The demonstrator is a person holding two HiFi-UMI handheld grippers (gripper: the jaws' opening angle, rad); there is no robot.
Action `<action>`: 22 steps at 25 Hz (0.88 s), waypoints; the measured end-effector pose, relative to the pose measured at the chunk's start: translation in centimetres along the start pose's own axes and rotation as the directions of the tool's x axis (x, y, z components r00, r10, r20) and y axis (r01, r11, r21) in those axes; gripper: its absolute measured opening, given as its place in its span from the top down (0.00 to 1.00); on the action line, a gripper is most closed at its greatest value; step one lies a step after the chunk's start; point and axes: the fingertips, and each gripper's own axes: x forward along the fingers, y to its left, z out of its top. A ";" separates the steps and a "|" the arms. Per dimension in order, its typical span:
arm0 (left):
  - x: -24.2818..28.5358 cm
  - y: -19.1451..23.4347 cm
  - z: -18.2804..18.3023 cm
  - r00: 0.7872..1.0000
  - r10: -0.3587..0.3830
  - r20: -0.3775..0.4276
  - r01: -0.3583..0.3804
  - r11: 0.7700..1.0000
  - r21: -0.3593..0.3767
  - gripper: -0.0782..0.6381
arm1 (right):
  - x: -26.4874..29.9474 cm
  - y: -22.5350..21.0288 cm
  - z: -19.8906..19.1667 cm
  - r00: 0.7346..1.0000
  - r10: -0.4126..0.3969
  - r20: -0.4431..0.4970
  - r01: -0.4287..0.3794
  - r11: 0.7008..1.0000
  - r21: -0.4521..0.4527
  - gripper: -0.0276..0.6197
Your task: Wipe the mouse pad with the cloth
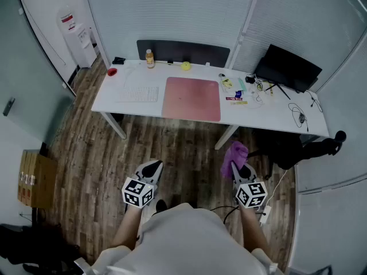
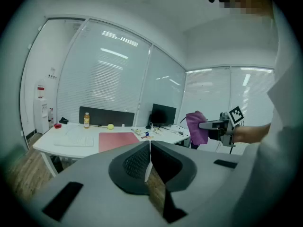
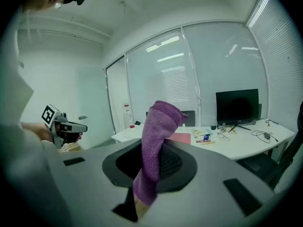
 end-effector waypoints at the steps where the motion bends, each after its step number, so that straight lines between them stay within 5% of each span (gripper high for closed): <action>1: 0.1 0.0 0.0 1.000 0.000 0.000 0.000 1.000 0.001 0.86 | 0.0 -0.1 0.1 1.000 0.001 0.001 -0.001 1.000 -0.001 0.84; 22: 2.1 -2.6 -0.9 0.998 0.067 -0.013 -0.067 0.998 -0.013 0.86 | -0.2 -4.4 -0.4 0.999 0.036 -0.001 -0.036 0.999 0.010 0.84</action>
